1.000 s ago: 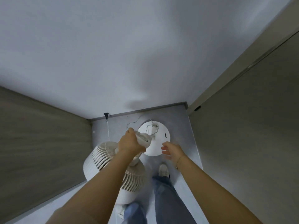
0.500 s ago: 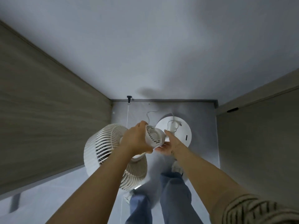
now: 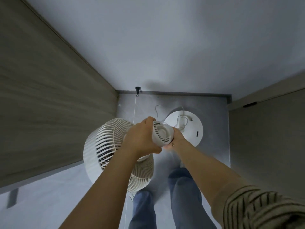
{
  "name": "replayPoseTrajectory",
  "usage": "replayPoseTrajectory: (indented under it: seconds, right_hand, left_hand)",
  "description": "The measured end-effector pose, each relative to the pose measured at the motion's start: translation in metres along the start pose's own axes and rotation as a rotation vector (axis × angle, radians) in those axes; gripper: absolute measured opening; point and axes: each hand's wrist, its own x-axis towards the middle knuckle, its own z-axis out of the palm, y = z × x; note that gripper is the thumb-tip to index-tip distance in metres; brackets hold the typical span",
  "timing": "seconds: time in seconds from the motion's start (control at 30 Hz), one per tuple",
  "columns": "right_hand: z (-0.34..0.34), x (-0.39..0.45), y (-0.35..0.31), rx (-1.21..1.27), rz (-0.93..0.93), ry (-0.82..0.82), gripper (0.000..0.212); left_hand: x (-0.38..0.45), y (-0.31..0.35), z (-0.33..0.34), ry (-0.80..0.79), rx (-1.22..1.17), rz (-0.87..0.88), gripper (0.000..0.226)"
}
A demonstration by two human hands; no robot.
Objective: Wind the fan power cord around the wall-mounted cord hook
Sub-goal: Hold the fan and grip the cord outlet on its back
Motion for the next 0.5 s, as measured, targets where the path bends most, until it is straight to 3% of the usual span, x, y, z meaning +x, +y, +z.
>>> replayPoseTrajectory:
  seconds: [0.23,0.4,0.5]
  right_hand:
    - [-0.001,-0.037,0.065,-0.058,-0.202,0.013,0.026]
    - [0.015,-0.064,0.118,0.108,-0.001,0.067,0.027]
    - [0.036,-0.09,0.146,0.139,-0.049,0.041,0.029]
  left_hand:
    - [-0.073,-0.026,0.014,0.077,-0.084,0.057,0.069]
    - [-0.134,-0.053,-0.022,0.07,-0.124,0.158,0.07]
    - [-0.166,-0.063,-0.051,0.039,-0.104,0.199,0.073]
